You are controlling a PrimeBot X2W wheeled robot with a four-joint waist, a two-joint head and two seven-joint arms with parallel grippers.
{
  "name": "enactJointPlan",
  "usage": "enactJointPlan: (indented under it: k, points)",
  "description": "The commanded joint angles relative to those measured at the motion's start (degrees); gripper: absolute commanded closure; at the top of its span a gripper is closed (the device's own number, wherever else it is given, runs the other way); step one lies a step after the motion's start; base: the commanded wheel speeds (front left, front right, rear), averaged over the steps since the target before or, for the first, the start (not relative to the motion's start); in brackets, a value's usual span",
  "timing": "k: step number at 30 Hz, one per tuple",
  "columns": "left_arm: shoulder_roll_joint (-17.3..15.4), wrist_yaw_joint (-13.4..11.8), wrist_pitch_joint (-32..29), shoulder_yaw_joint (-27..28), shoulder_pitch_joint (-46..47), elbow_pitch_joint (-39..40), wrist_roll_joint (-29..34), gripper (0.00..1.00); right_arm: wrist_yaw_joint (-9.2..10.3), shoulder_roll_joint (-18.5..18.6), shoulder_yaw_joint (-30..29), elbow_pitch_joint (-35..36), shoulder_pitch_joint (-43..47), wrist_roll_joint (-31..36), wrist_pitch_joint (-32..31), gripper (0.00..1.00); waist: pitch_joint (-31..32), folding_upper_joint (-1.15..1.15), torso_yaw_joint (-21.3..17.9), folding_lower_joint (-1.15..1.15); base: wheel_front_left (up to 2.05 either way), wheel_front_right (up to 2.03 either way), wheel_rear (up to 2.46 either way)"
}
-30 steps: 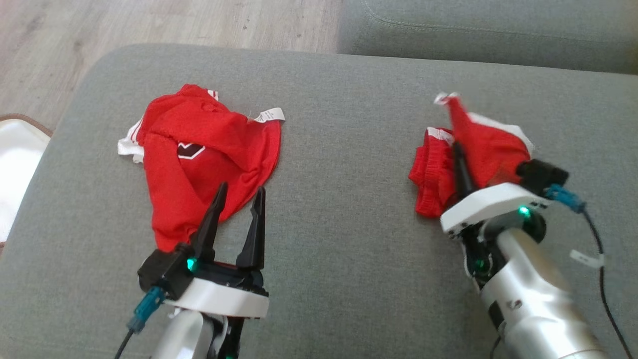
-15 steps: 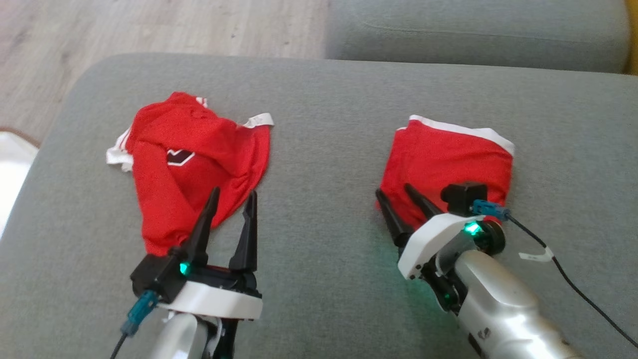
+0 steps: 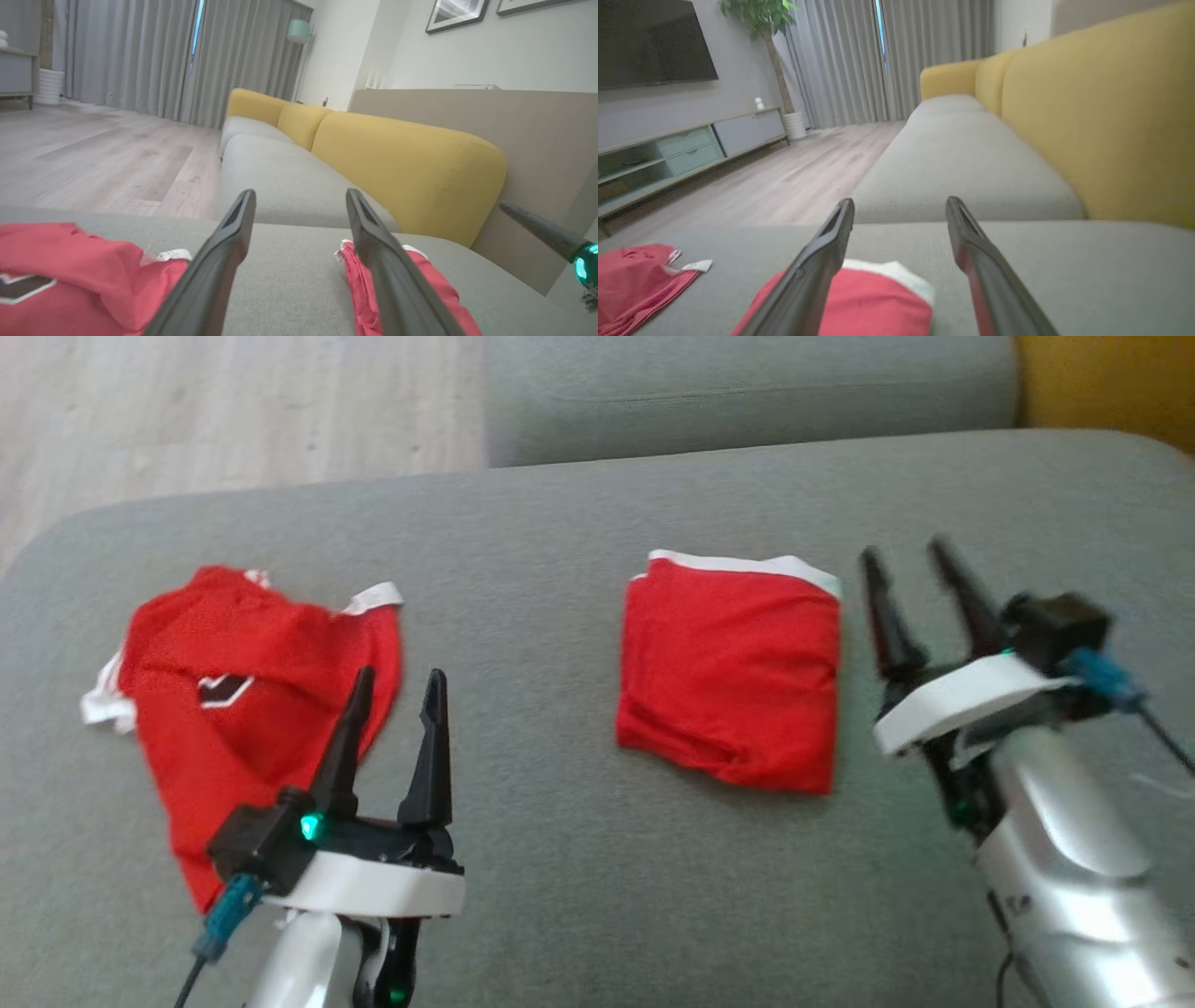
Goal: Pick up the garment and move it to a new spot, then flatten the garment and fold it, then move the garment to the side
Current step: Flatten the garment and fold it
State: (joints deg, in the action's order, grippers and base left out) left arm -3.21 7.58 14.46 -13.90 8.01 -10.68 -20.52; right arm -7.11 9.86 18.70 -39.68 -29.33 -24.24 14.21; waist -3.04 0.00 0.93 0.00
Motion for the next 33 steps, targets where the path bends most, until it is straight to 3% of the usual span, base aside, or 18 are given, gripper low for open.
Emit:
enactJointPlan:
  k: [1, 5, 9, 14, 23, 24, 25, 26, 33]
  points:
    - [-0.6, -0.1, 0.5, 2.3, 3.2, 2.2, 0.8, 0.00, -0.37, -1.0, -3.1, 5.6, 1.4, 4.9, 0.8, 0.00, 0.0, 0.00, -2.1, 0.00, 0.00, 0.00, 0.00]
    - [-0.4, -0.1, 0.5, 2.6, 3.2, 2.4, 1.0, 0.00, -0.37, -4.2, -13.5, 14.9, 8.9, 15.6, 0.8, 0.00, -0.3, 0.00, -3.8, 0.00, 0.00, 0.00, 0.00]
    - [-0.2, -0.1, 0.5, 2.9, 2.5, 1.9, 1.7, 0.00, -0.37, -6.6, -17.9, 21.7, 15.9, 20.5, 0.8, 0.00, -0.7, 0.00, -4.6, 0.00, 0.00, 0.00, 0.00]
    - [0.0, -0.1, 0.5, 3.5, 1.1, 0.6, 2.7, 0.00, -0.37, -6.9, -17.8, 24.1, 20.1, 18.5, 0.8, 0.00, -1.0, 0.00, -4.9, 0.00, 0.00, 0.00, 0.00]
    - [0.3, -0.1, 0.5, 2.9, 0.6, 0.6, 2.6, 0.00, -0.37, -7.0, -16.9, 24.8, 19.6, 18.3, 0.8, 0.00, -1.6, 0.00, -3.1, 0.00, 0.00, 0.00, 0.00]
    - [0.3, -0.1, 0.5, 2.7, 0.7, 0.7, 2.6, 0.00, -0.37, -7.0, -16.8, 24.7, 19.3, 18.5, 0.8, 0.13, -1.9, 0.00, -2.7, 0.00, 0.00, 0.00, 0.00]
    - [0.3, -0.1, 0.5, 2.7, 0.7, 0.7, 2.6, 0.00, -0.37, -7.0, -16.8, 24.7, 19.3, 18.5, 0.8, 0.13, -1.9, 0.00, -2.7, 0.00, 0.00, 0.00, 0.00]
    - [0.3, -0.1, 0.5, 2.4, 1.0, 0.8, 2.5, 0.00, -0.37, -7.0, -16.8, 24.7, 18.8, 18.8, 0.8, 0.97, -2.4, 0.00, -2.2, 0.00, 0.00, 0.00, 0.00]
    - [0.3, -0.1, 0.5, 0.5, 3.8, 1.7, 1.9, 0.00, -0.37, -7.0, -16.6, 20.2, 12.1, 21.9, 0.6, 1.00, -7.0, 0.00, 1.9, 0.00, 0.00, 0.00, 0.00]
